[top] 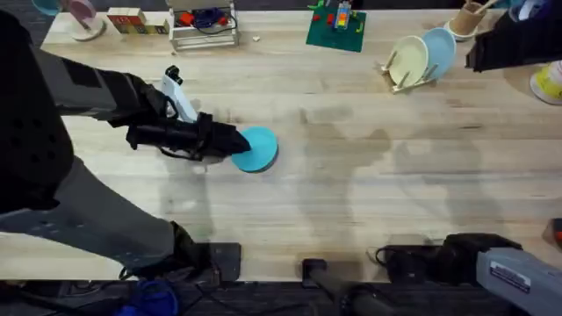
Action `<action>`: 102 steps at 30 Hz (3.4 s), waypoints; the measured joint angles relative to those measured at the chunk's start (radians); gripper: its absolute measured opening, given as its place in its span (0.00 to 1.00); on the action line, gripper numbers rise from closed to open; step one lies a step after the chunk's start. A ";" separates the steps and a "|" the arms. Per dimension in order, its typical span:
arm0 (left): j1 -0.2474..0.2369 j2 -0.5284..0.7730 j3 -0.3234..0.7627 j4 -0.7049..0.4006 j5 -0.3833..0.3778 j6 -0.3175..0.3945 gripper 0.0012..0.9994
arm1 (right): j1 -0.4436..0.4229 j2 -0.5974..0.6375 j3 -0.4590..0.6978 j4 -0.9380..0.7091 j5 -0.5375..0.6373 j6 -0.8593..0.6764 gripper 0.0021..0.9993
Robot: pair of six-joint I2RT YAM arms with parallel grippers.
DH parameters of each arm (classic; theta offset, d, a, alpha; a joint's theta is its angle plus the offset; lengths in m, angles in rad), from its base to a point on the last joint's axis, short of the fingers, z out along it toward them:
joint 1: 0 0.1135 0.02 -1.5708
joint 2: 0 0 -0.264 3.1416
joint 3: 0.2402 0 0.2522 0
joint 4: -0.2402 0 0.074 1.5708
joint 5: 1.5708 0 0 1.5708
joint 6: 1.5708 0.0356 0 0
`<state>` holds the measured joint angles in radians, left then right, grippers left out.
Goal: Pick up the plates from the table one by one and place each into a slot on the dish rack.
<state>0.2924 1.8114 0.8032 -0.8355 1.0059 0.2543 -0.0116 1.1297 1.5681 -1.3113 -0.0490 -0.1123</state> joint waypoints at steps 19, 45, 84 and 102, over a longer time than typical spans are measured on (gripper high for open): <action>0.000 -0.365 0.218 -0.360 -0.007 0.003 0.04 | 0.000 0.000 0.000 0.000 0.000 0.000 0.99; 0.000 -0.170 0.218 -0.370 -0.083 0.117 0.04 | 0.000 0.000 0.000 0.000 0.000 0.000 0.99; 0.004 0.124 0.146 -0.131 -0.049 0.135 0.04 | 0.000 0.002 0.000 -0.014 -0.050 0.095 0.99; 0.004 0.124 0.145 -0.130 -0.049 0.134 0.04 | 0.073 0.285 0.003 -0.002 -0.367 0.321 1.00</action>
<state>0.2962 1.9354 0.9486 -0.9654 0.9569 0.3885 0.0611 1.4143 1.5711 -1.3134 -0.4165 0.2083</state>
